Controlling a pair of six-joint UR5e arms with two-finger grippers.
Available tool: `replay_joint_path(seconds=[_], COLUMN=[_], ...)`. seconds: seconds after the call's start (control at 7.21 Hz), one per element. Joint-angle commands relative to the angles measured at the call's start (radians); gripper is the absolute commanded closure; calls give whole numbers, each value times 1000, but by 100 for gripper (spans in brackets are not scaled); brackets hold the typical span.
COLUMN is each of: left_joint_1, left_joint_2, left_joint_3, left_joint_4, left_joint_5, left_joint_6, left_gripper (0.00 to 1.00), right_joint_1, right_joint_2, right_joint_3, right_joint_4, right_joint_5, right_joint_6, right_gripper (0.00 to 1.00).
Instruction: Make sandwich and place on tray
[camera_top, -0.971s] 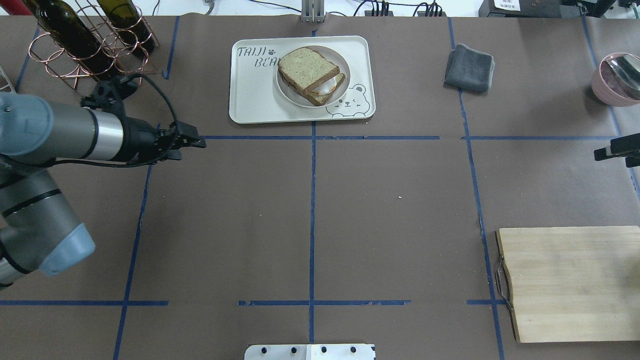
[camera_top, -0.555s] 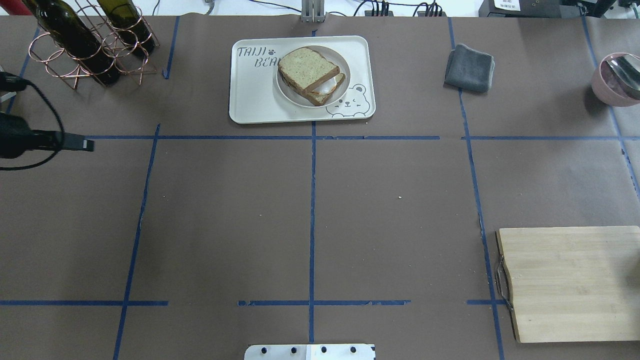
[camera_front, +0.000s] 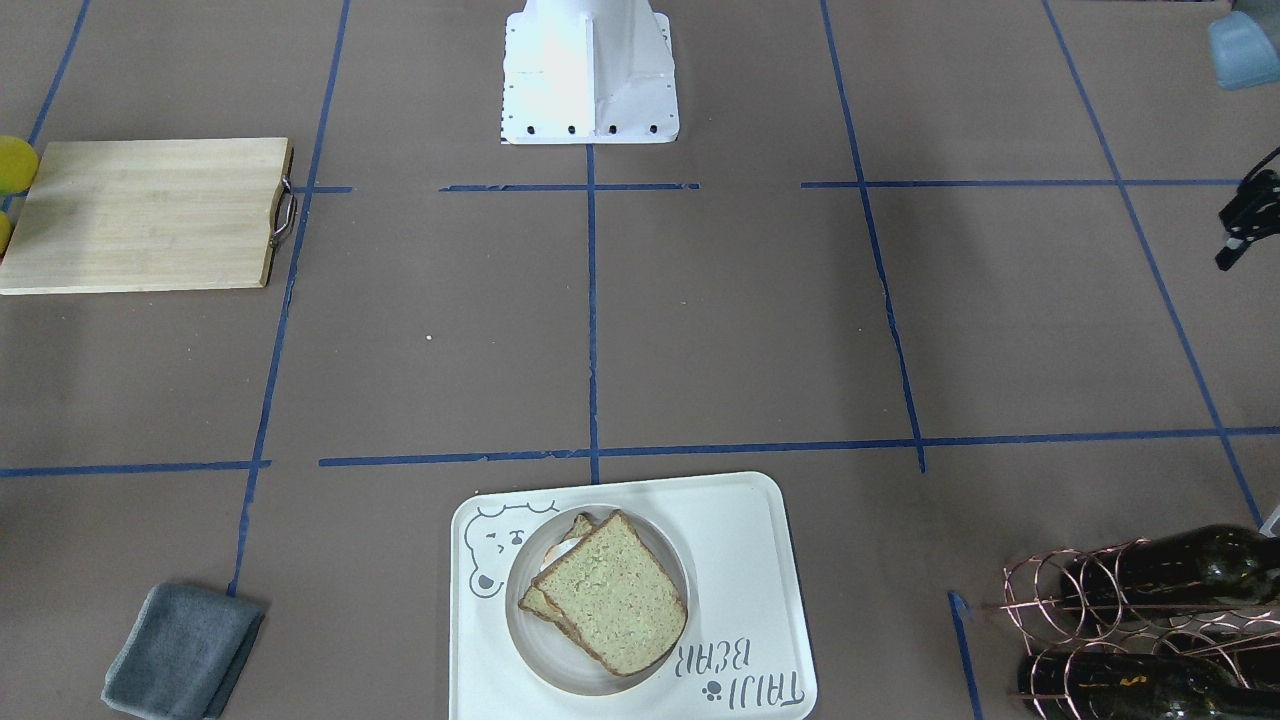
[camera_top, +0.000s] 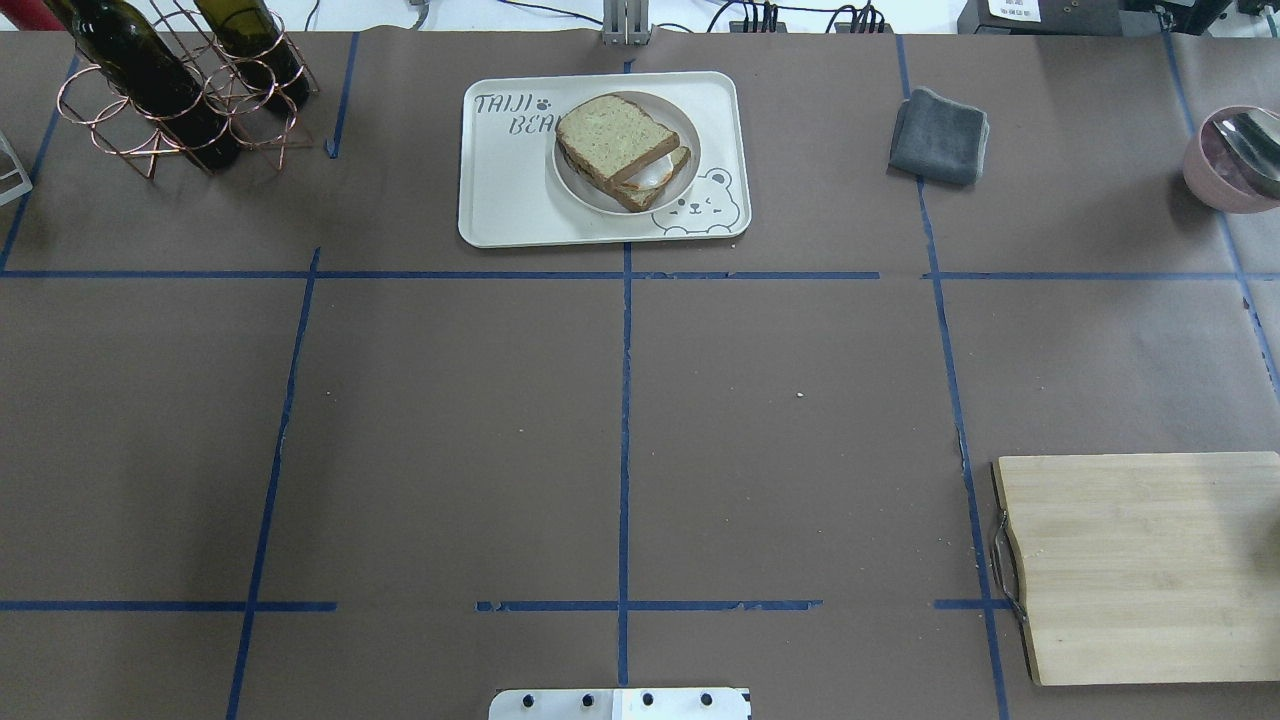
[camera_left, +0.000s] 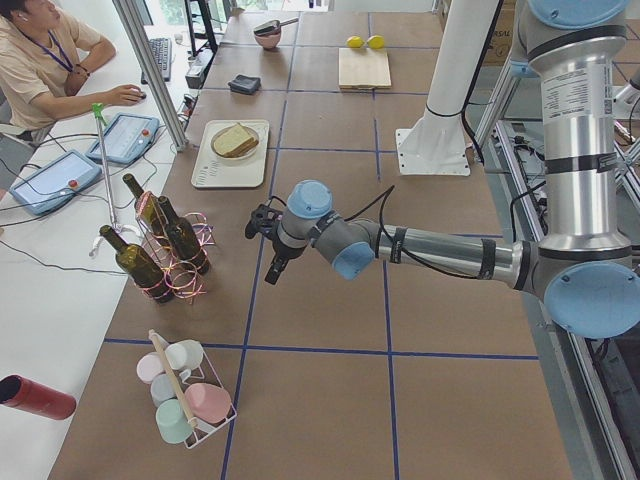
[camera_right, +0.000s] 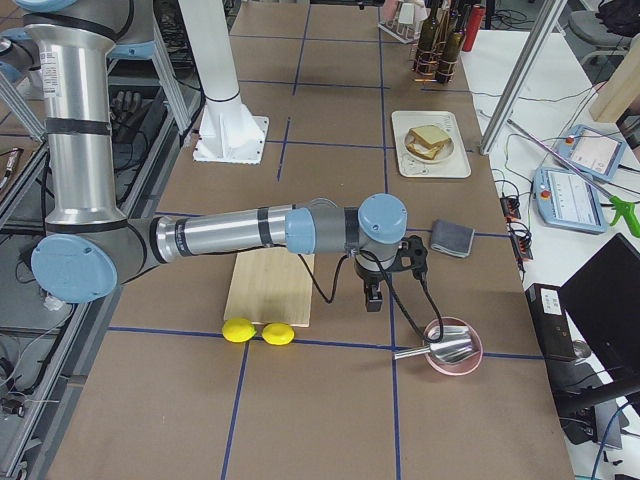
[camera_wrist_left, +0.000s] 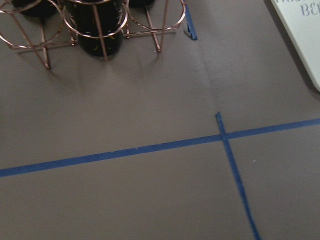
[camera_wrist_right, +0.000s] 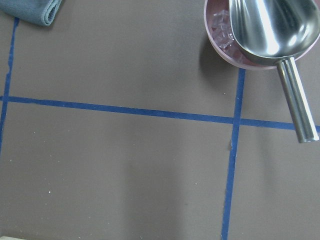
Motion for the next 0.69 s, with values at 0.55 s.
replay_joint_path(seconds=[0.55], left_joint_1=[-139], left_joint_2=[-46], left_joint_3=[-1], left_joint_4=[539], left_joint_5=[-124], left_joint_6=[208], left_gripper=[0], right_joint_1=[9], right_joint_2=[-46], right_joint_3=[54], right_joint_4=[-106], right_joint_5=[-18], right_joint_6=[-57], right_gripper=[0])
